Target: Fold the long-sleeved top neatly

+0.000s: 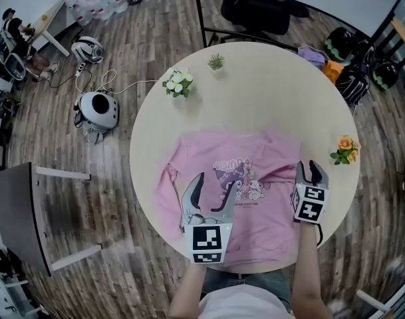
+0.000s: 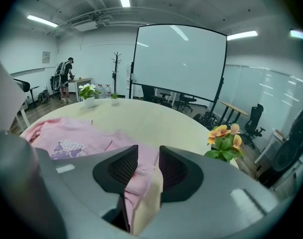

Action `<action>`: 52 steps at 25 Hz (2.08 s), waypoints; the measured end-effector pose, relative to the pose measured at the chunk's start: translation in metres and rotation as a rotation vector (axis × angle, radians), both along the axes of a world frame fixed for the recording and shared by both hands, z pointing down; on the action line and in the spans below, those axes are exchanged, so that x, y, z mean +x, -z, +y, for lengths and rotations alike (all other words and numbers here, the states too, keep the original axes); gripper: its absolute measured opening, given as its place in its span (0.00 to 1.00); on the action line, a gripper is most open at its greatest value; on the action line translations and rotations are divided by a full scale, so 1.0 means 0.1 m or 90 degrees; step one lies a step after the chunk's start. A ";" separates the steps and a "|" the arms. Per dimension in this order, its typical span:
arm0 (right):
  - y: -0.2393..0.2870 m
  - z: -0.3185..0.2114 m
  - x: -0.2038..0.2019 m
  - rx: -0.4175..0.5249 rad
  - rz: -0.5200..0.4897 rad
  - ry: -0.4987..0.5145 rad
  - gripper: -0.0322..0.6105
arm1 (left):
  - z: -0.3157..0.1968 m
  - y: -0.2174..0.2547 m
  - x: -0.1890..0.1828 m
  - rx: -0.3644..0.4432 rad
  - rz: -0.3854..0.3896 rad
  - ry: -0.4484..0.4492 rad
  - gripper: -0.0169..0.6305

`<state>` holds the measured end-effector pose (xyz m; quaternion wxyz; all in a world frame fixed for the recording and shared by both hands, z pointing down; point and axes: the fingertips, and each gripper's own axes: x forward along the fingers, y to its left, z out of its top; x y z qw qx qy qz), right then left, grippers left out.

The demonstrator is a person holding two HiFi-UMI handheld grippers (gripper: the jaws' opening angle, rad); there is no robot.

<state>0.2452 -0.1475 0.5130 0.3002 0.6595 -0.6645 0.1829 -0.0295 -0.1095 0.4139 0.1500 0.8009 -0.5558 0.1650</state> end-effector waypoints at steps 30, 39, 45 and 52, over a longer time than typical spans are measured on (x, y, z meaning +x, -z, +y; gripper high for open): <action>-0.01 0.02 -0.10 -0.019 -0.068 0.082 0.12 | -0.11 -0.10 0.17 -0.018 -0.006 -0.015 0.49; 0.82 -0.24 -0.67 0.082 -0.035 0.238 0.12 | 0.03 0.08 -0.14 0.005 0.012 0.038 0.49; 1.06 -0.31 -1.44 0.105 0.005 0.400 0.12 | 0.17 0.15 -0.53 0.017 0.016 0.097 0.49; 0.91 -0.23 -2.30 0.073 0.014 0.555 0.12 | 0.40 0.11 -0.98 0.011 0.018 0.160 0.49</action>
